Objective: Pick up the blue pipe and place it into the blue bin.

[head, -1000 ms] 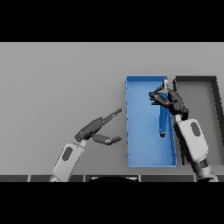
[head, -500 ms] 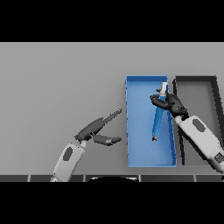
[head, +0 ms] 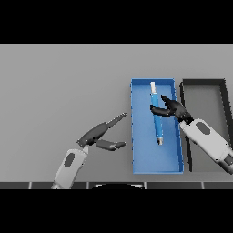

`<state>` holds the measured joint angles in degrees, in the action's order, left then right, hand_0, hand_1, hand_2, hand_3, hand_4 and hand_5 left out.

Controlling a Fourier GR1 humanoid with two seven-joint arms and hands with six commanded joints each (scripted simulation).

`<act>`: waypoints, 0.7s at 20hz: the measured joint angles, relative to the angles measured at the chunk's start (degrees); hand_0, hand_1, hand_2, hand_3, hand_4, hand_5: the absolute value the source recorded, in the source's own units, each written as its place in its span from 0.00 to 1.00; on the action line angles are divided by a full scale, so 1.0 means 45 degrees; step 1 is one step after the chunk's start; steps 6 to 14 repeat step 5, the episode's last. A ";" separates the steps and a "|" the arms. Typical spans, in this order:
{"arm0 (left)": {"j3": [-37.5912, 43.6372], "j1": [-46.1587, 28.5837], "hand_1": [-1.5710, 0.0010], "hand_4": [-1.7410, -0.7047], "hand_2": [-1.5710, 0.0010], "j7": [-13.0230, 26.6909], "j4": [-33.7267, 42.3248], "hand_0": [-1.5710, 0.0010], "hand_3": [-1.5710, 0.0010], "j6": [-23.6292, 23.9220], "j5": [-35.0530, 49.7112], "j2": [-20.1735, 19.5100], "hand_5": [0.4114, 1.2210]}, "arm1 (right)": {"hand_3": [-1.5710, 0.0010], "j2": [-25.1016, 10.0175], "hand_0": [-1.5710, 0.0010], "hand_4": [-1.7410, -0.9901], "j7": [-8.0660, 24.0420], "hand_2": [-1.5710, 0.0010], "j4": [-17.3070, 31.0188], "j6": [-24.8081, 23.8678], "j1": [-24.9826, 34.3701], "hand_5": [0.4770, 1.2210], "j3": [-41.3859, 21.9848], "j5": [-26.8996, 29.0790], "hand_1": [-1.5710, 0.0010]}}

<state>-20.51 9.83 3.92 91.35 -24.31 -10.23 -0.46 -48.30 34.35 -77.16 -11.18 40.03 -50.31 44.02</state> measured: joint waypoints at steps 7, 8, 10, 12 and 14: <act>-0.0113 -0.0189 1.00 0.78 1.00 -0.0292 -0.0184 1.00 1.00 0.0029 -0.0174 -0.0018 0.10 | 1.00 -0.0192 0.99 0.87 -0.0204 0.99 -0.0274 0.0327 -0.0086 0.32 -0.0207 -0.0201 0.99; -0.0113 -0.0189 1.00 0.78 1.00 -0.0292 -0.0184 1.00 1.00 0.0029 -0.0174 -0.0018 0.10 | 1.00 -0.0192 0.99 0.87 -0.0204 0.99 -0.0274 0.0327 -0.0086 0.32 -0.0207 -0.0201 0.99; -0.0113 -0.0189 1.00 0.78 1.00 -0.0292 -0.0184 1.00 1.00 0.0029 -0.0174 -0.0018 0.10 | 1.00 -0.0192 0.99 0.87 -0.0204 0.99 -0.0274 0.0327 -0.0086 0.32 -0.0207 -0.0201 0.99; -0.0113 -0.0189 1.00 0.78 1.00 -0.0292 -0.0184 1.00 1.00 0.0029 -0.0174 -0.0018 0.10 | 1.00 -0.0192 0.99 0.87 -0.0204 0.99 -0.0274 0.0327 -0.0086 0.32 -0.0207 -0.0201 0.99; -0.0113 -0.0189 1.00 0.78 1.00 -0.0292 -0.0184 1.00 1.00 0.0029 -0.0174 -0.0018 0.10 | 1.00 -0.0192 0.99 0.87 -0.0204 0.99 -0.0274 0.0327 -0.0086 0.32 -0.0207 -0.0201 0.99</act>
